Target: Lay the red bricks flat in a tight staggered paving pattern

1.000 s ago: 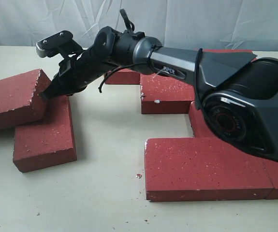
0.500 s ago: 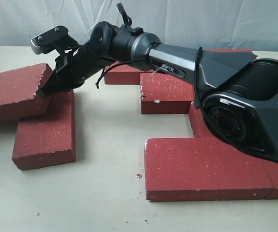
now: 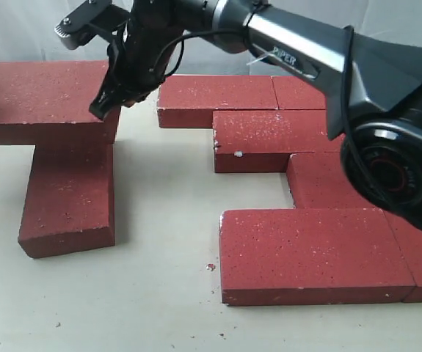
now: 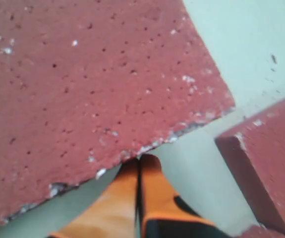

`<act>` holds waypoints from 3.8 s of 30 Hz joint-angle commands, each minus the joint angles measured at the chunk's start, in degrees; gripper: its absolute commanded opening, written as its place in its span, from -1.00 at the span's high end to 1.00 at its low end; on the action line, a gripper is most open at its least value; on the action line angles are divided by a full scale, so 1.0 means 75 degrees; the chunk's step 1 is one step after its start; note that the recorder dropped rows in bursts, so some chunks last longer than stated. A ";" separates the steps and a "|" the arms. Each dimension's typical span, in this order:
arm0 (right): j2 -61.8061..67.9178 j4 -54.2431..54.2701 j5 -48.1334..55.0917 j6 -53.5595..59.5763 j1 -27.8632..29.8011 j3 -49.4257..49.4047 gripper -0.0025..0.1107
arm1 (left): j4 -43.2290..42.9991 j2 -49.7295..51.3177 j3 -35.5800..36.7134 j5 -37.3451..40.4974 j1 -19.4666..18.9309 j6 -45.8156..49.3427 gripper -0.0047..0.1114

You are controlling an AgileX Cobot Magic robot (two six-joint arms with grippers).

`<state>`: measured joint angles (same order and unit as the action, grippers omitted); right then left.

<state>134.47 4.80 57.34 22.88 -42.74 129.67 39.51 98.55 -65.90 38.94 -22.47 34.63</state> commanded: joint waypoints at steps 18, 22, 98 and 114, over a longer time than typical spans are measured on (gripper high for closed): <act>-0.1832 0.0233 0.1481 -0.0407 0.2646 -0.2295 0.97 | 0.0482 0.0108 0.0024 -0.1801 0.4155 0.0354 0.92; -0.2450 0.0201 0.0480 -0.0385 0.3113 -0.3656 0.97 | 0.0497 0.0524 -0.0009 -0.2446 0.4978 0.0386 0.92; -0.4263 0.4772 -0.4689 0.5115 0.5156 -0.8867 0.97 | -0.3942 0.1614 -0.0003 -0.1692 0.4382 -0.0182 0.92; -0.3415 0.4871 -0.5262 0.4692 0.5153 -0.8740 0.97 | -0.1986 0.1616 -0.0232 -0.3868 0.5982 -0.0145 0.92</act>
<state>108.69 39.81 16.91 58.27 -4.34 63.45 23.80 111.03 -66.79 10.24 21.26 33.61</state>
